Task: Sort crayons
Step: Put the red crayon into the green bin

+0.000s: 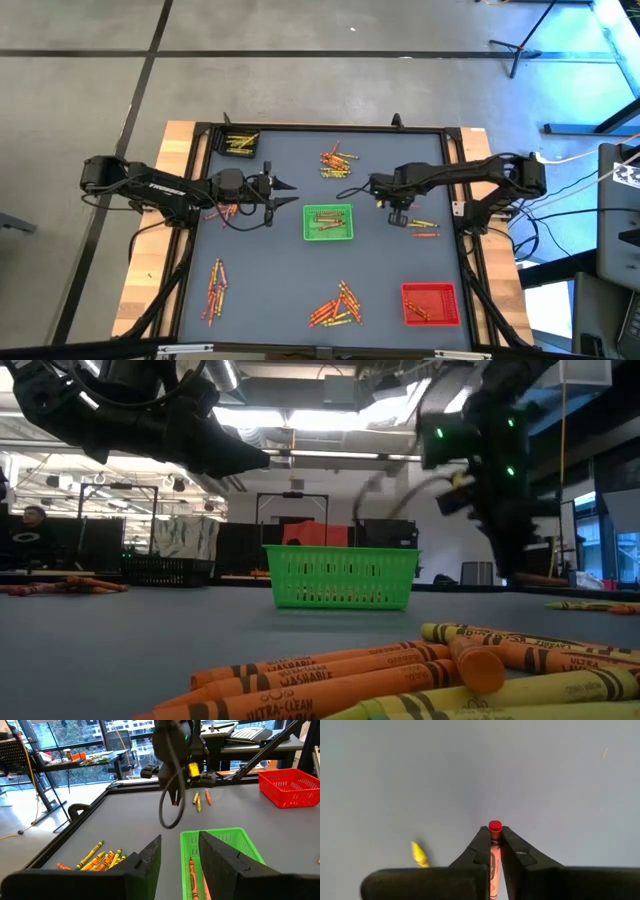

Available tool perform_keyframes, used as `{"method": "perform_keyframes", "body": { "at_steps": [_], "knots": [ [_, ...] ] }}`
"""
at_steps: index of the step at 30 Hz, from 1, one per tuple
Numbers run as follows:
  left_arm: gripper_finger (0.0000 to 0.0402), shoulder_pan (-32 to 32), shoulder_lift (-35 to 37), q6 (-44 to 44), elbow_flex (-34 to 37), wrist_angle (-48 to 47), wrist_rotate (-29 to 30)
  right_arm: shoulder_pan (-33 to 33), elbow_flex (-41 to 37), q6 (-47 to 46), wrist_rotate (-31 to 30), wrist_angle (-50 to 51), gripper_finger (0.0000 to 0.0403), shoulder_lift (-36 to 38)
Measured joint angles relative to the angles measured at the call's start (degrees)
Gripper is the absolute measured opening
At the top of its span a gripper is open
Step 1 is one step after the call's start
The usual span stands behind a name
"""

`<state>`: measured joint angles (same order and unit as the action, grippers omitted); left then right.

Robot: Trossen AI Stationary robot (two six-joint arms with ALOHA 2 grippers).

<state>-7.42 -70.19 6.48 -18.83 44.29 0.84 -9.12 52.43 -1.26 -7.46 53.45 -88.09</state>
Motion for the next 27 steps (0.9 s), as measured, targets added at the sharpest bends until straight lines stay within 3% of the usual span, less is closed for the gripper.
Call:
{"method": "perform_keyframes", "body": {
  "at_steps": [11, 22, 27],
  "knots": [
    [0.0115, 0.0, 0.0, 0.0, 0.0, 0.0, 0.0, 6.0, 11.6, 2.3, 0.6, -5.0, 0.0018, 0.1],
    [0.0115, 0.0, 0.0, 0.0, 0.0, 0.0, 0.0, 6.9, 12.4, 7.5, 4.8, -23.8, 0.0019, 0.1],
    [0.0115, 0.0, 0.0, 0.0, 0.0, 0.0, 0.0, 6.9, 12.4, 8.2, 10.3, -30.6, 0.0019, -0.2]
  ]
}}
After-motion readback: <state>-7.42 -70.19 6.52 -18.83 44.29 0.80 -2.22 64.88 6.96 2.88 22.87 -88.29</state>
